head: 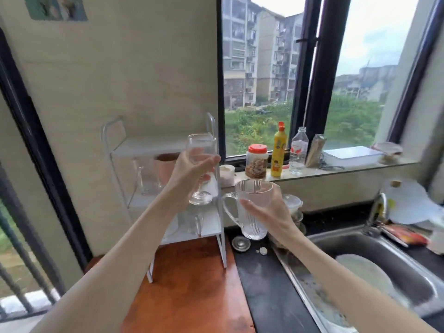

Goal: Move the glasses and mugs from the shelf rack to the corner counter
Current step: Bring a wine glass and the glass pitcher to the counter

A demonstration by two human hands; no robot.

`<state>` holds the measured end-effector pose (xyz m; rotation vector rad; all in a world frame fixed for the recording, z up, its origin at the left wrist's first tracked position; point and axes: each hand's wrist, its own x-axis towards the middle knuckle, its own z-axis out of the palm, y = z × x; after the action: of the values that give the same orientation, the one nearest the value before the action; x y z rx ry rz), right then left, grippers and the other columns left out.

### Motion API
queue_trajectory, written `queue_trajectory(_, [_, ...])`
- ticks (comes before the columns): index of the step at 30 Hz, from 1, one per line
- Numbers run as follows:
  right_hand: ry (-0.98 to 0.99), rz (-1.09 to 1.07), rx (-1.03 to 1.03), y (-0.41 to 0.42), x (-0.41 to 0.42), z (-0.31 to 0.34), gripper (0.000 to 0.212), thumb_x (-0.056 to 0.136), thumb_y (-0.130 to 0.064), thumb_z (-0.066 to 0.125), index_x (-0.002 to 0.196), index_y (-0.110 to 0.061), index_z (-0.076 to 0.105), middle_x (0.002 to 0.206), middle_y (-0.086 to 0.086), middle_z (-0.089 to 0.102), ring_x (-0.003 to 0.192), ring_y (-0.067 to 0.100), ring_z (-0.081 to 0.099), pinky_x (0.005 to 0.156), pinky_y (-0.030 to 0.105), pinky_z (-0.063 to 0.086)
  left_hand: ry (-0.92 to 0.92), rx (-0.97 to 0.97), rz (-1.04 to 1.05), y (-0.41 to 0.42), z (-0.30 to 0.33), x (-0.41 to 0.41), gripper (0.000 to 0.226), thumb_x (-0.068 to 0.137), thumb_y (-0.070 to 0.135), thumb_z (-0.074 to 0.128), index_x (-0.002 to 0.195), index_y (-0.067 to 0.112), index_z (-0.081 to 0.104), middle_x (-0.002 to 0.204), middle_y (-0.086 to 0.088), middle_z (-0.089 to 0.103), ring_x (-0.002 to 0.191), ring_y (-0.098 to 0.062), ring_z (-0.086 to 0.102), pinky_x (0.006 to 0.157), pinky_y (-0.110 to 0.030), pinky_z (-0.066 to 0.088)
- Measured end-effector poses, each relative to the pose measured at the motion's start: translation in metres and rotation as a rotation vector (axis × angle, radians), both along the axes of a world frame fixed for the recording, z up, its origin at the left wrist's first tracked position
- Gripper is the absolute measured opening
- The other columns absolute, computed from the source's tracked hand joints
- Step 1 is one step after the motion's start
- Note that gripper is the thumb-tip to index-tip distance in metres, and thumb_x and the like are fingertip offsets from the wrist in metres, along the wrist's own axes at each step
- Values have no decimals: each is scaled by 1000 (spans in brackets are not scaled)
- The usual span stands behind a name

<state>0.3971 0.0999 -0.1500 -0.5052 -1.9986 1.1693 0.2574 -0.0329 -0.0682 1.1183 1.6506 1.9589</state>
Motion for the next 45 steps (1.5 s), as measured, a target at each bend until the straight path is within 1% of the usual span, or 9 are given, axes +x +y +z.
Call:
queue_trajectory(8, [-12, -367, -43, 55, 204, -1, 64, 69, -32, 78, 118, -16, 40, 99, -6, 52, 84, -2, 51, 61, -2, 39, 24, -41, -223, 97, -25, 158, 75, 72, 24, 74, 130, 5, 30, 102, -4, 63, 91, -15, 64, 66, -25, 54])
queue_trajectory(11, [-20, -509, -26, 73, 295, 1, 61, 70, -31, 77, 116, -18, 40, 101, -7, 52, 87, 6, 52, 61, 2, 38, 36, -48, -348, 141, -29, 240, 79, 69, 27, 74, 130, 6, 29, 99, -2, 64, 94, -20, 65, 75, -34, 54])
queue_trajectory(15, [-8, -645, -47, 95, 427, 2, 55, 69, -29, 78, 111, -20, 42, 109, -2, 57, 99, 10, 56, 72, 11, 40, 6, -53, -455, 197, -42, 359, 69, 76, 18, 73, 130, 8, 30, 98, -2, 64, 78, -6, 67, 57, -18, 54])
queue_trajectory(21, [-36, -849, -31, 115, 616, 0, 41, 69, -25, 78, 83, -37, 42, 86, -19, 53, 73, -30, 48, 54, -5, 35, -11, -99, -648, 264, -80, 536, 58, 73, 26, 75, 117, 14, 39, 113, -7, 56, 92, -22, 66, 66, -27, 55])
queue_trajectory(26, [-44, -1016, -68, 135, 737, -13, 33, 67, -29, 76, 85, -34, 49, 77, -18, 63, 71, -26, 52, 53, -5, 35, 11, -153, -813, 316, -97, 650, 59, 72, 28, 75, 119, 15, 41, 107, -3, 59, 89, -14, 66, 60, -21, 55])
queue_trajectory(32, [-78, -1218, -137, 170, 856, -44, 73, 65, -46, 75, 124, -21, 39, 103, -21, 53, 89, -11, 54, 60, 1, 38, 111, -182, -998, 388, -113, 773, 70, 68, 42, 76, 122, 13, 43, 115, -8, 60, 102, -21, 63, 83, -39, 55])
queue_trajectory(36, [-120, -1338, -166, 200, 929, -56, 85, 64, -49, 74, 132, -17, 35, 129, -2, 50, 114, 13, 49, 84, 21, 35, 186, -198, -1088, 441, -127, 859, 62, 75, 40, 72, 121, 10, 45, 112, -8, 61, 97, -17, 63, 84, -34, 53])
queue_trajectory(41, [-171, -1480, -162, 245, 1014, -43, 82, 63, -47, 77, 128, -17, 37, 113, -9, 49, 102, 9, 49, 70, 13, 34, 217, -232, -1208, 513, -125, 962, 52, 76, 34, 73, 116, 12, 48, 110, -5, 62, 94, -15, 62, 83, -33, 50])
queue_trajectory(45, [-146, -1587, -175, 271, 1079, -40, 83, 57, -52, 75, 125, -21, 38, 112, -12, 50, 104, 9, 50, 75, 20, 37, 250, -198, -1292, 556, -117, 1041, 48, 77, 33, 73, 112, 14, 47, 107, 1, 60, 90, -9, 60, 72, -22, 45])
